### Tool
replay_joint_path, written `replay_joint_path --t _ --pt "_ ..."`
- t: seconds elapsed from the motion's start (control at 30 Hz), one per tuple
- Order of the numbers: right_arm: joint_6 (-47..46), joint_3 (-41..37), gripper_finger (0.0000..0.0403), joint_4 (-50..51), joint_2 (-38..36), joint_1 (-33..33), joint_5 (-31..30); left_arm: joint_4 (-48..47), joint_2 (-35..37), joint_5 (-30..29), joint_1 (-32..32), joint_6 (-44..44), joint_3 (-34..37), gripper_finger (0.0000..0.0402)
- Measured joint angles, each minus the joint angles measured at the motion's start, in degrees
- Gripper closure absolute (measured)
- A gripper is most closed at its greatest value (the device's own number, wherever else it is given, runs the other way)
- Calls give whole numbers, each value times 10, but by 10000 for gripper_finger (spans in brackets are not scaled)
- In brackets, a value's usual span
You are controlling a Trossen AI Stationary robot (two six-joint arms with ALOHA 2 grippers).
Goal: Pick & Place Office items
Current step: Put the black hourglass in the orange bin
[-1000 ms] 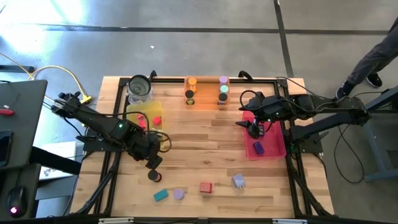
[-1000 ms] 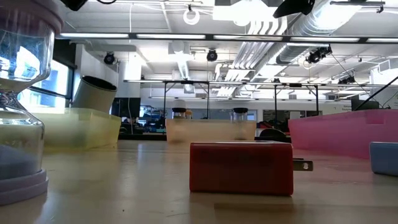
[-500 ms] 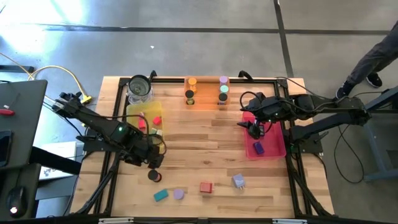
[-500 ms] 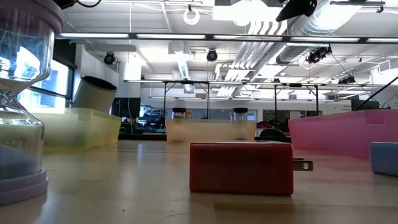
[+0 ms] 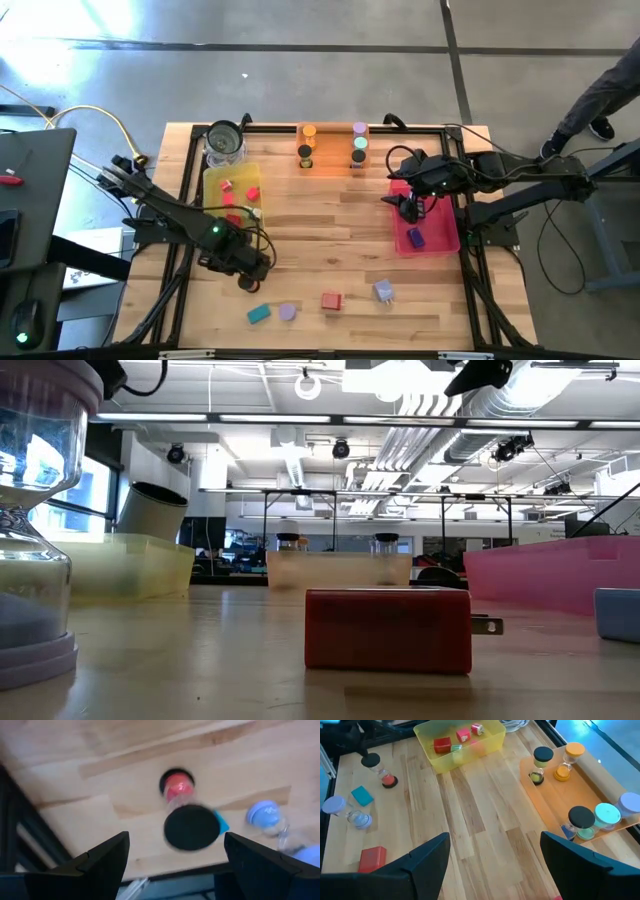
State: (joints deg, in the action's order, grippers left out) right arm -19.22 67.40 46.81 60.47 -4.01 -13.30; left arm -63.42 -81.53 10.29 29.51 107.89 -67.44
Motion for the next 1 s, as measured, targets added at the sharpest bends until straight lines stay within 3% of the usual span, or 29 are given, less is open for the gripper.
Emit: replay_joint_path --t 0.13,1.0 --pt "-7 0 103 -4 0 0 0 28 -25 -20 4 2 0 88" --pt "0 0 103 -6 29 0 0 61 -128 -14 27 -17 0 88"
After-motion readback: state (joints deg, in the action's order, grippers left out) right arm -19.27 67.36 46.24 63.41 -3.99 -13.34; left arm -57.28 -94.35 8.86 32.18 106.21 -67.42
